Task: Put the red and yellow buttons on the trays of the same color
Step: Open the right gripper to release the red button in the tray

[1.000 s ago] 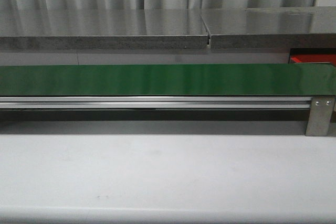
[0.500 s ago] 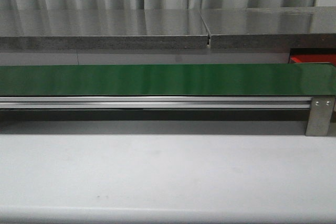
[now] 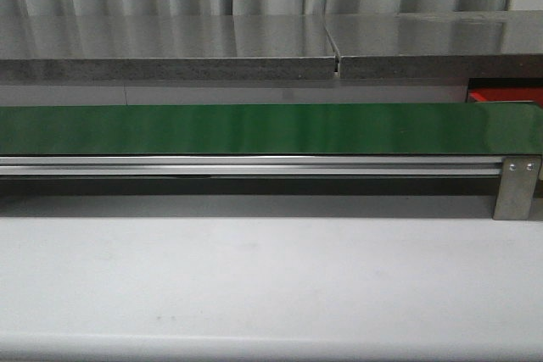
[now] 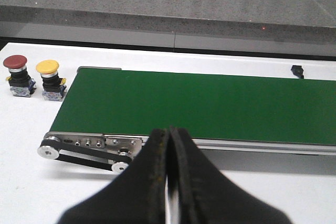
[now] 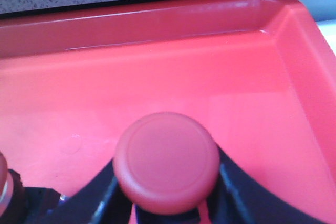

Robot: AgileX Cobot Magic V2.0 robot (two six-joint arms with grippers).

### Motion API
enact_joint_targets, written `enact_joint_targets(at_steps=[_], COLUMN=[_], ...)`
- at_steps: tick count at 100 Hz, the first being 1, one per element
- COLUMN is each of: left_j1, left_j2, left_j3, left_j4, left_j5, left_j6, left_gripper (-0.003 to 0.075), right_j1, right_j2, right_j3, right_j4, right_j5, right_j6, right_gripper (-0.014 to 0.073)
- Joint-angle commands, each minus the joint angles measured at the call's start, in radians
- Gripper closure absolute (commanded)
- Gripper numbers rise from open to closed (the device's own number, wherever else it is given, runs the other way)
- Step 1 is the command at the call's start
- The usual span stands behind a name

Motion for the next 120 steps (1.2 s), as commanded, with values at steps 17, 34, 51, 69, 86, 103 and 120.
enact_joint_targets(at_steps=[17, 34, 51, 69, 86, 103, 120], left_j1=[-0.008, -0.008, -0.008, -0.008, -0.008, -0.008, -0.008], left_j2=[0.002, 0.002, 0.002, 0.002, 0.002, 0.002, 0.002], left_j3=[-0.025, -0.025, -0.025, -0.025, -0.025, -0.025, -0.025], left_j4=[-0.017, -0.017, -0.017, -0.017, -0.017, -0.017, -0.017], left_j5=[-0.072, -0.072, -0.072, -0.072, -0.072, -0.072, -0.072], left_j6=[0.001, 0.001, 0.001, 0.001, 0.001, 0.001, 0.001], left_gripper=[0.0741, 0.0741, 0.0741, 0.0741, 0.0741, 0.0741, 0.0741], right_j1=[-0.001, -0.001, -0.001, -0.001, -0.001, -0.001, -0.002], right_j2=[-0.061, -0.061, -0.061, -0.07, -0.079, -0.111, -0.157], right_j3=[-0.034, -0.034, -0.034, -0.036, -0.052, -0.053, -0.053], right_j4=[0.037, 0.037, 0.037, 0.037, 0.037, 0.041, 0.046], right_j5=[0.059, 0.06, 0.06, 0.06, 0.06, 0.06, 0.086], right_j6=[-0.004, -0.004, -0.004, -0.004, -0.003, -0.003, -0.001], right_gripper=[0.0183, 0.0065, 0.0016, 0.0016, 0.0016, 0.0016, 0.0016])
